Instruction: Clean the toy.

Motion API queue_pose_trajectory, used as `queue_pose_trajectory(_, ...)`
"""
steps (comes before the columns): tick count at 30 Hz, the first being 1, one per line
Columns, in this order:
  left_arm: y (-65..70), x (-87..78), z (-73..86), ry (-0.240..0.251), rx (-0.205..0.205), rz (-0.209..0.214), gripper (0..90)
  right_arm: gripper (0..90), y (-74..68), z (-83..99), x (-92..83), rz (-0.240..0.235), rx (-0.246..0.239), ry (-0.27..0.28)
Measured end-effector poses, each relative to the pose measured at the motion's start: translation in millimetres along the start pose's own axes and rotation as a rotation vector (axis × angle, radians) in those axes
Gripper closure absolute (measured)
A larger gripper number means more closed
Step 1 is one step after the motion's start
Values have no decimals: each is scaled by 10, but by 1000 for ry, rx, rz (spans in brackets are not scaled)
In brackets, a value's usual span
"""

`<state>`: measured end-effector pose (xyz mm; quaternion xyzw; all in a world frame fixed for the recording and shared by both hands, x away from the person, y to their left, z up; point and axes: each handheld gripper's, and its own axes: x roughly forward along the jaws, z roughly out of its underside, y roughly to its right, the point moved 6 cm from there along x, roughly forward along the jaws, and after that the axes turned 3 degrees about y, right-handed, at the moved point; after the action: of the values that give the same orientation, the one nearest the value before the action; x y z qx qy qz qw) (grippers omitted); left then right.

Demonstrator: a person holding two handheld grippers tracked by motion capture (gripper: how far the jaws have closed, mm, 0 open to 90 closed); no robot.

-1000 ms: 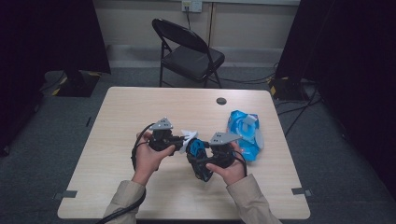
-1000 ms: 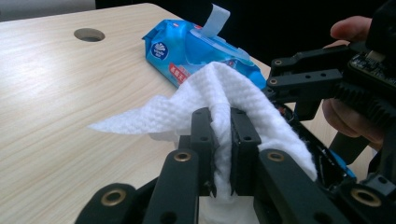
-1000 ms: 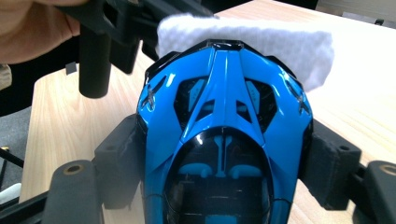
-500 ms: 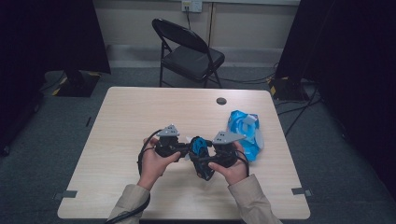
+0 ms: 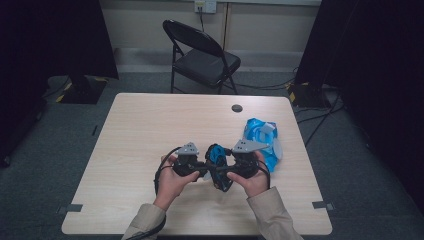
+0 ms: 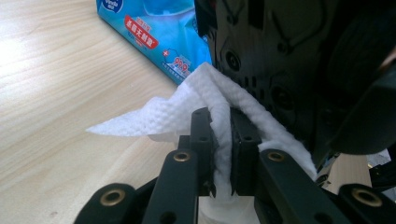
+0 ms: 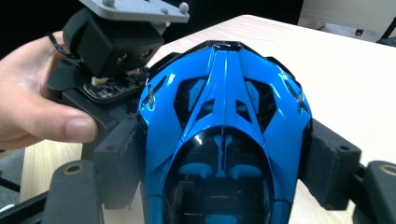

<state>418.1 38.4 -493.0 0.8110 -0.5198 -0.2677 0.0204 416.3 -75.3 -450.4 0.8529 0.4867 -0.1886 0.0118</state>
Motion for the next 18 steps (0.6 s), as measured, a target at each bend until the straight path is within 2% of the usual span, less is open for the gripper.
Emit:
queue_pose_trajectory(7,33,59,54,-10,2,12,820,250,8,-41,-33,3,1,12)
queue_pose_trajectory(13,83,140,143,-58,16,22,817,250,26,-72,-73,6,11,29)
queue_pose_trajectory(18,95,176,190,-67,12,29,817,250,34,-101,-100,10,14,44)
